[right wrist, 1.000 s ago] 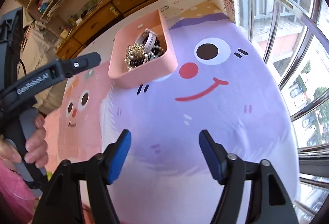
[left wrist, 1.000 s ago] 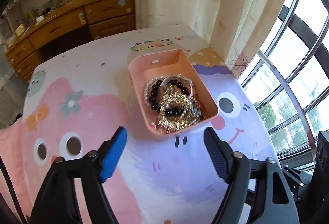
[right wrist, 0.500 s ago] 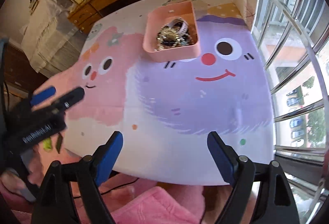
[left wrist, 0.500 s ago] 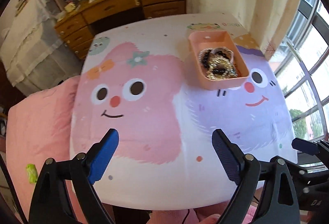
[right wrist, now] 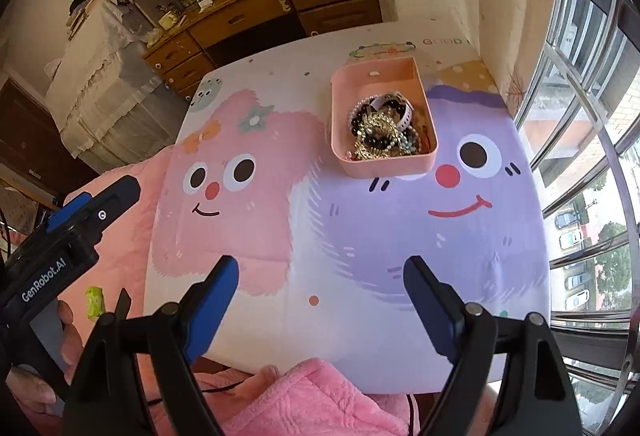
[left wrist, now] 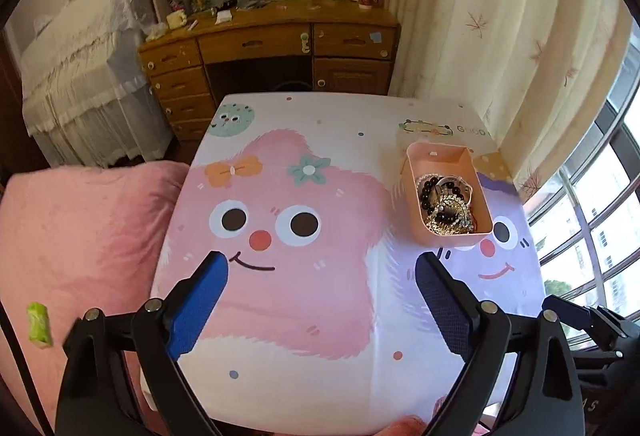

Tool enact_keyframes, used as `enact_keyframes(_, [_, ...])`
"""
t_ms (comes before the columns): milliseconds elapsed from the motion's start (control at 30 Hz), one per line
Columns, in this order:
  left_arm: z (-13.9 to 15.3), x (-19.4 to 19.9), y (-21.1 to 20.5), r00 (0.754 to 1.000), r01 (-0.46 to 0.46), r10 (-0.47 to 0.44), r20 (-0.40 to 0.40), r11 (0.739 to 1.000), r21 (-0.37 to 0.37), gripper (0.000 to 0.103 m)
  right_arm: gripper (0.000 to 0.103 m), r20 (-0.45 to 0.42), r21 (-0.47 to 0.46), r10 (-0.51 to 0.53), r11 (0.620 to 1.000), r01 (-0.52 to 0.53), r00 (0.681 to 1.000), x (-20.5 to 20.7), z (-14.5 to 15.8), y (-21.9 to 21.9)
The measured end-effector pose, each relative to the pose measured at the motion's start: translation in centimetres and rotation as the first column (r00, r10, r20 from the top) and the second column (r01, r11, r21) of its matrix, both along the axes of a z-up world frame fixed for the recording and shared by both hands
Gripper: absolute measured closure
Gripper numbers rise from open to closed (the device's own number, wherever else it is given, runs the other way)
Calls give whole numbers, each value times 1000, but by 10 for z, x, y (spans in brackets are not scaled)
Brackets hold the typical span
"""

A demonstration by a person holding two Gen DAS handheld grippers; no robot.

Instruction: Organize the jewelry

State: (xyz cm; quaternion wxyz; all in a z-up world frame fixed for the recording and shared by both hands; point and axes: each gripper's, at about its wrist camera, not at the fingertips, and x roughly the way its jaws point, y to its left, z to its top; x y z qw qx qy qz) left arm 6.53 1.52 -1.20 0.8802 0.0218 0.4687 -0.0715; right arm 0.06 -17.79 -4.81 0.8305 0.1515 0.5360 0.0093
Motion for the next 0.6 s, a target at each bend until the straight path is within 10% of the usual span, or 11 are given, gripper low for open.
enact_keyframes(600, [-14,-13,4,998,27,-25,-52,999,33,7,11,92,-123,5,992,6,996,-16,20,20])
